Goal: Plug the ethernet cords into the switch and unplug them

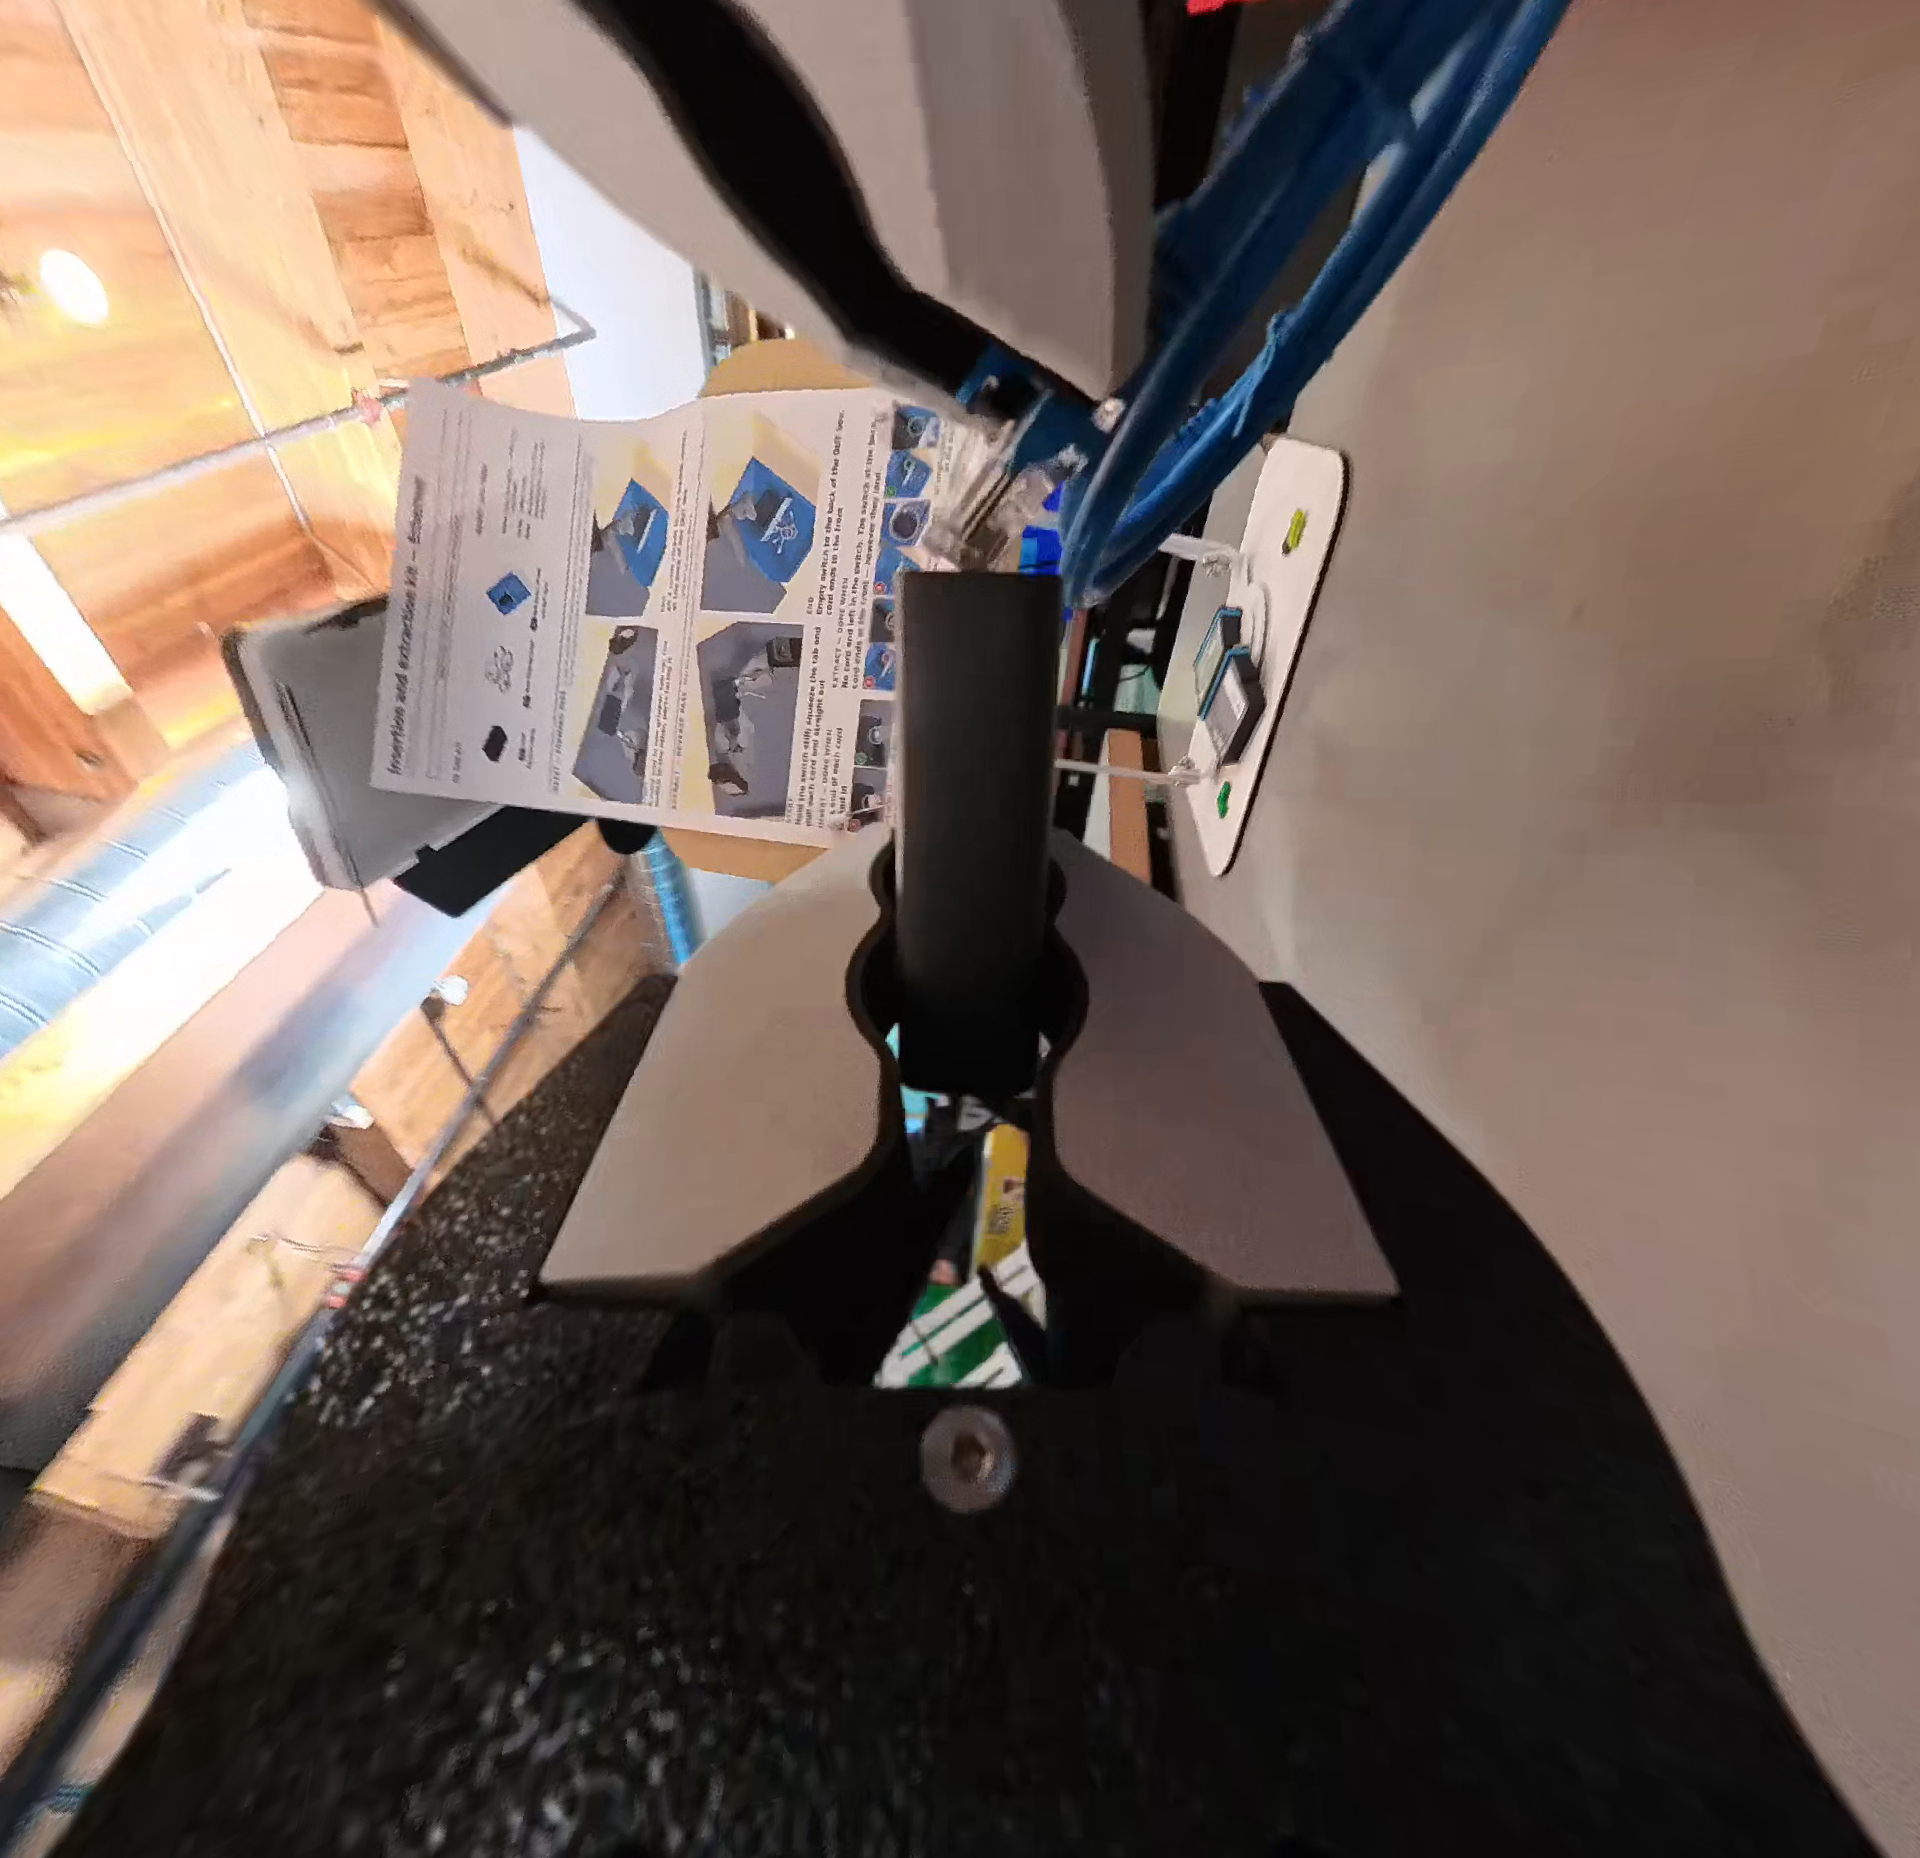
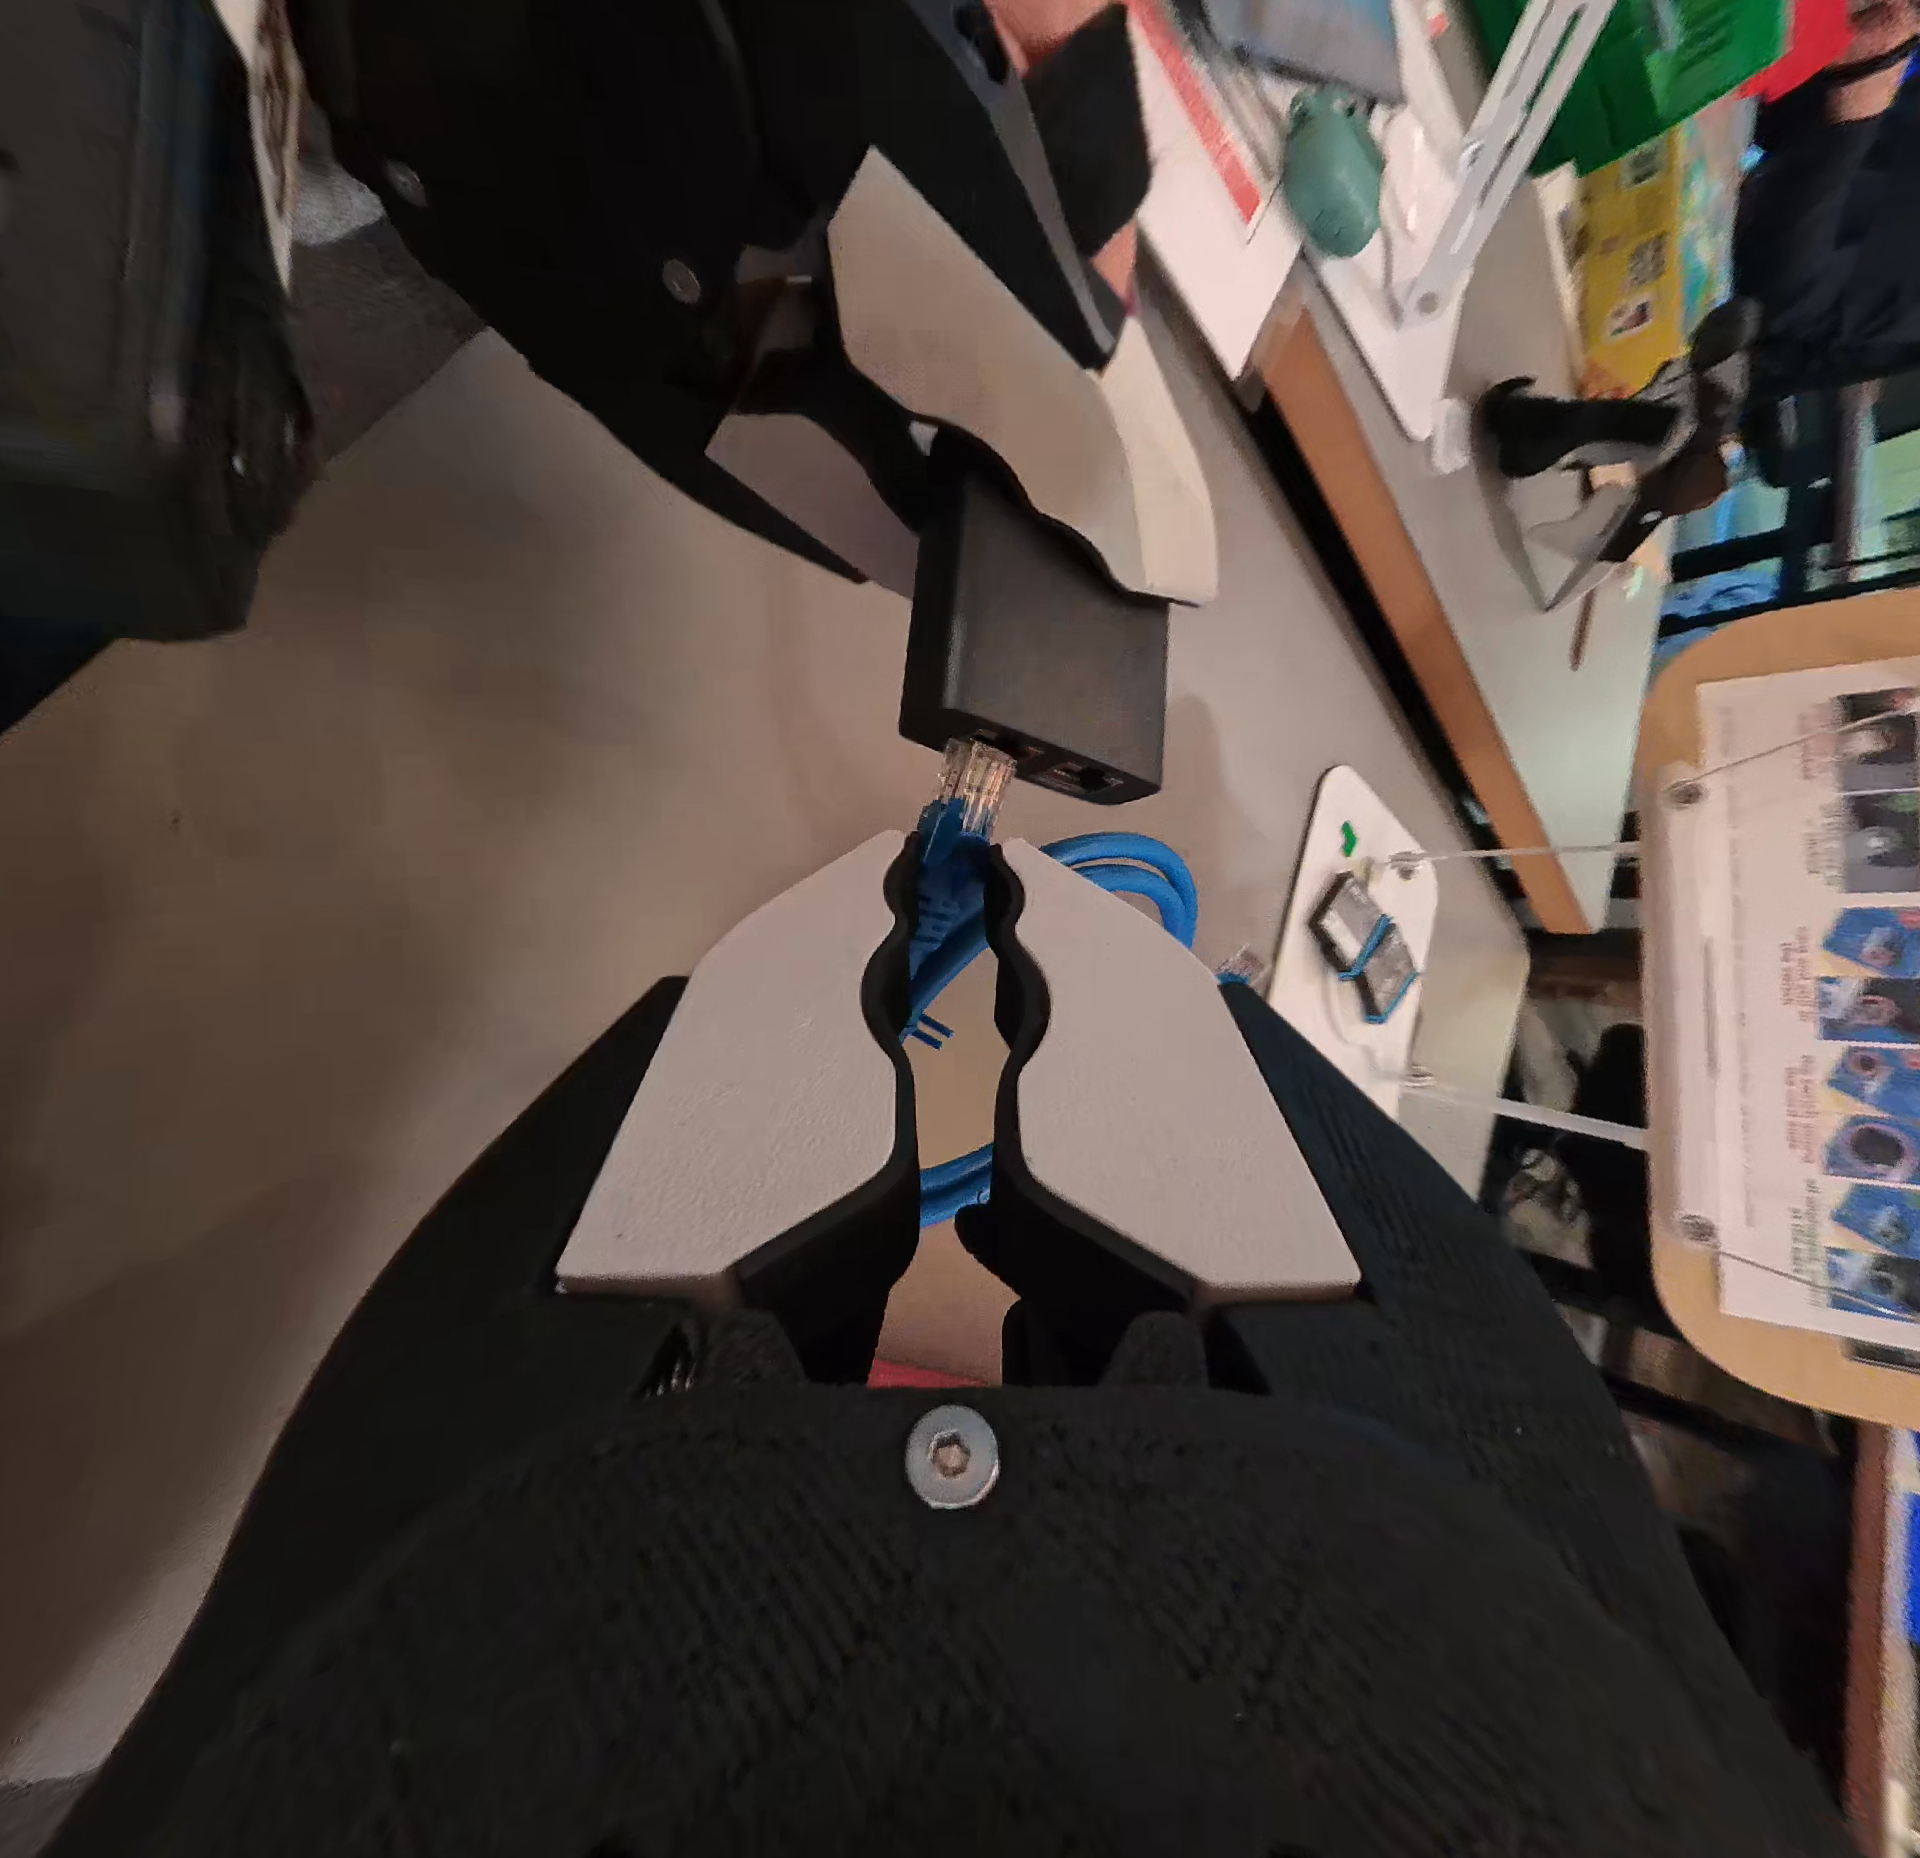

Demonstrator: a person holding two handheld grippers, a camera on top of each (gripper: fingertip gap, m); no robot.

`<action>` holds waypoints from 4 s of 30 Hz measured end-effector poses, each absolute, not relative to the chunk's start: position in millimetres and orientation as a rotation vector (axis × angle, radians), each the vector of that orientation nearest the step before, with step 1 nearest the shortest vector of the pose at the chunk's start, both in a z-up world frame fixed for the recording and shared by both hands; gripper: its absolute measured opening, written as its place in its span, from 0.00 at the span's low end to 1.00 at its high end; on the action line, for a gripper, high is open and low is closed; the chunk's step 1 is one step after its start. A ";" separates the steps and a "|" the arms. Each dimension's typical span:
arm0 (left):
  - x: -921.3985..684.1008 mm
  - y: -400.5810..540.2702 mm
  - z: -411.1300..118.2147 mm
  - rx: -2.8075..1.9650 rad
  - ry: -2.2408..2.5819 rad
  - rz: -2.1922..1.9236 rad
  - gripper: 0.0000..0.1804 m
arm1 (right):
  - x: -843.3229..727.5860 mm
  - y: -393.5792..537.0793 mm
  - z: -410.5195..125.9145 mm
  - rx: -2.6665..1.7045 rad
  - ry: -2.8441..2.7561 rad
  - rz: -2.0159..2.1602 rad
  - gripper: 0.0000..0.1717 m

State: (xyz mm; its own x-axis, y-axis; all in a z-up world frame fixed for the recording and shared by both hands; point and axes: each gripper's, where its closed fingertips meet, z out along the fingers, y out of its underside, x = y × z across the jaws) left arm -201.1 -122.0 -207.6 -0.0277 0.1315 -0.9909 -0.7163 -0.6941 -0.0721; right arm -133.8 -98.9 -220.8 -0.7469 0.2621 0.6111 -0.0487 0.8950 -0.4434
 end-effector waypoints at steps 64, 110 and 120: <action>-184.0 -93.2 -279.6 -1.993 0.932 1.489 0.12 | -105.3 -68.4 -282.0 -0.552 -2.867 0.590 0.06; -176.8 -78.2 -281.2 -1.995 0.814 1.475 0.12 | -114.8 -71.0 -269.9 -0.525 -2.807 0.795 0.04; -206.4 -108.0 -282.6 -2.196 0.347 1.176 0.12 | -148.4 -58.3 -236.3 -0.179 -2.349 0.563 0.35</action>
State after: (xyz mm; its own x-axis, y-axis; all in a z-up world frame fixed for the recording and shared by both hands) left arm -206.4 -108.0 -282.6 0.5698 0.0561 -0.8199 -0.4923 -0.7755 -0.3952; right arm -148.4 -58.3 -236.3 -0.7428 0.2787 0.6088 -0.0273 0.8959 -0.4434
